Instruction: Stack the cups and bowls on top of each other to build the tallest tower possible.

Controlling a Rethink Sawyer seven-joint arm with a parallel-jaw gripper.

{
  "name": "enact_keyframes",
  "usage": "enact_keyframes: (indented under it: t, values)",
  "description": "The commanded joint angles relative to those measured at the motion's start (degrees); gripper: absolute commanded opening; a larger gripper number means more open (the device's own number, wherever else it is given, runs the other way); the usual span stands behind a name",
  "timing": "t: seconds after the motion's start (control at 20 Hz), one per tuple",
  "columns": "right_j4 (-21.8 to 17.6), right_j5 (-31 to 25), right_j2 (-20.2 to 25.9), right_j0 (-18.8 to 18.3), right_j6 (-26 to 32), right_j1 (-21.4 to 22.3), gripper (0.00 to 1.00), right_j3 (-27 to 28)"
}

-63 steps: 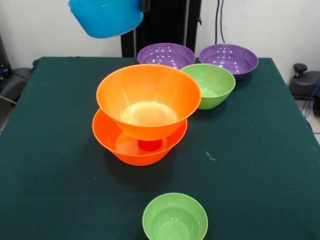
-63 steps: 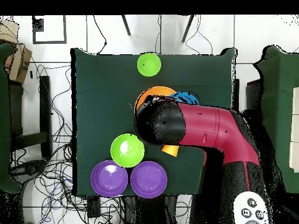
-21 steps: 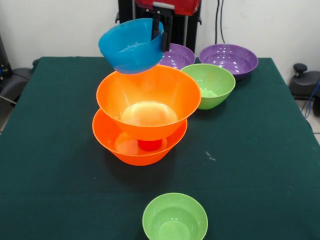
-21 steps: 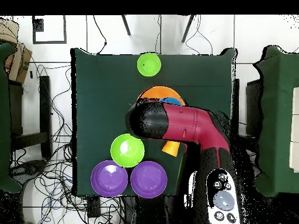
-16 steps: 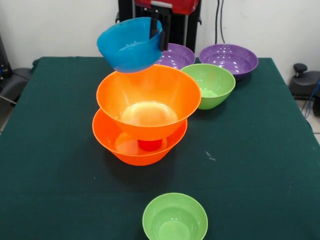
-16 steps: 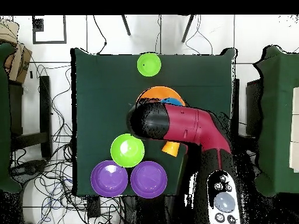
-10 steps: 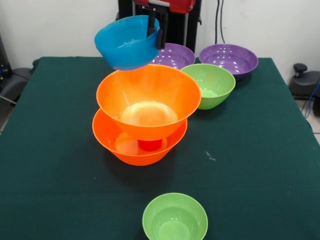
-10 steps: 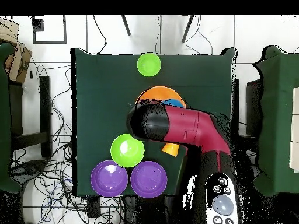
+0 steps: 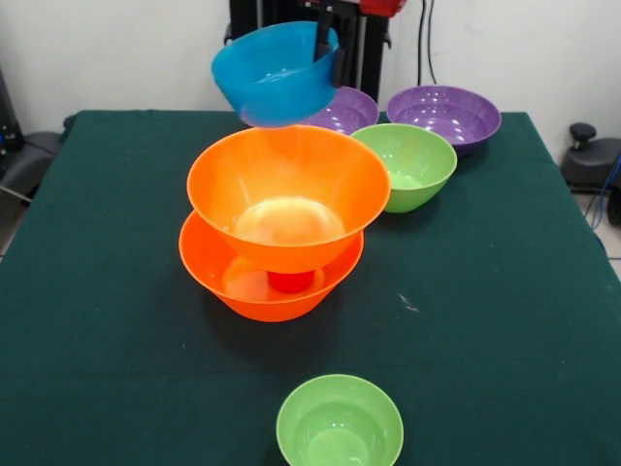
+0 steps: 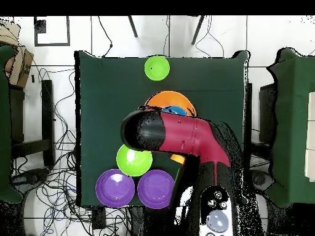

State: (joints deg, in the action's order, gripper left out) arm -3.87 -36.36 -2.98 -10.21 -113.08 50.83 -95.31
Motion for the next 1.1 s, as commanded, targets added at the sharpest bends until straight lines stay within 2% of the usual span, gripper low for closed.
enact_keyframes:
  t: [0.05,0.25,0.8,1.1]
  values:
    - [2.81,0.91,-0.40,4.60,-14.57,-0.90,0.00,1.82]
    - [3.78,2.30,-1.82,7.16,-17.71,-2.74,0.00,2.85]
    - [5.58,6.25,-3.79,10.78,-22.24,-7.07,0.00,3.50]
    - [6.88,7.97,-7.37,15.22,-27.22,-8.09,0.00,2.55]
